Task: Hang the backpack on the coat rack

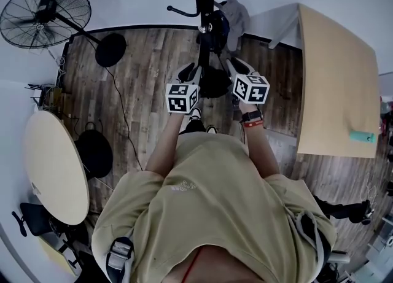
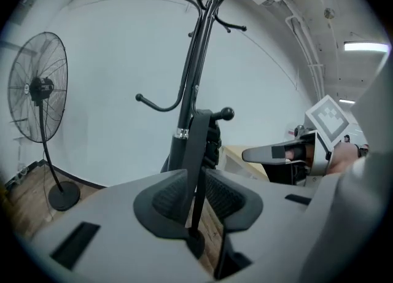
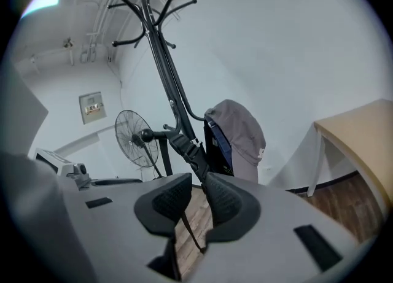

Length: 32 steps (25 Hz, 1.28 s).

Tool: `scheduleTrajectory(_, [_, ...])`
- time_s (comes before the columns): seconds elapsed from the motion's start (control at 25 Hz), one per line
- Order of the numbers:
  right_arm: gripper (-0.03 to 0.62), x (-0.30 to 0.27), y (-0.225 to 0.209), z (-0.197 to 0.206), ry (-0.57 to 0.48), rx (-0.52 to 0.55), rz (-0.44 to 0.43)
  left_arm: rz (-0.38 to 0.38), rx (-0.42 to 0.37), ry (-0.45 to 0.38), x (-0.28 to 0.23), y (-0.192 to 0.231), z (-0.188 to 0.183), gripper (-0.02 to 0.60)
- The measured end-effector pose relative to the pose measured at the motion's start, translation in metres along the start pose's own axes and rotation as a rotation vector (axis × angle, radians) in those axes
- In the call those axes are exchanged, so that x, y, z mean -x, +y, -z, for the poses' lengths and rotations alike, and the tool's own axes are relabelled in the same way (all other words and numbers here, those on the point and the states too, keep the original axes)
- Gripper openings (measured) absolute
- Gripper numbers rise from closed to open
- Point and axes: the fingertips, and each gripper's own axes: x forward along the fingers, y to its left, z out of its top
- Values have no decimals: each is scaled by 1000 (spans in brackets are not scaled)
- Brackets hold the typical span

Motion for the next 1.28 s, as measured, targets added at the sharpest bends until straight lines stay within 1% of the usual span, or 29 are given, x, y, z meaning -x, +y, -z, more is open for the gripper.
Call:
scheduleTrajectory(0.16, [80,22,4,-24,-65,45,17,-26,-11,-88,20,-4,-36,91])
scheduleTrajectory(0.28, [64,42,16,-41,-116,88,20,-45,-29,-149,39,-6,-58,81])
scheduleTrajectory(0.44, [43,62,30,-60,-178,143,21,-74,-43,-209,56,-12,-75,71])
scheduleTrajectory(0.52, [22,67,33,-66,-205,166,28,-84,-53,-232,61,-15,-81,59])
scheduleTrajectory(0.6, [15,71,37,-70,-227,178,32,-90,-61,-250,67,-17,-86,48])
scheduleTrajectory(0.76, [15,73,40,-74,-257,172,36,-101,-74,-272,74,-14,-92,27])
scheduleTrajectory(0.96, [15,69,39,-74,-251,191,55,-108,-95,-285,76,-10,-97,23])
scheduleTrajectory(1.08, [15,64,38,-75,-252,174,57,-99,-95,-279,73,-7,-98,23])
scheduleTrajectory(1.16, [15,60,39,-75,-247,169,49,-89,-87,-262,68,-5,-97,23])
scheduleTrajectory(1.28, [15,50,45,-74,-227,161,3,-75,-84,-240,61,-4,-94,23])
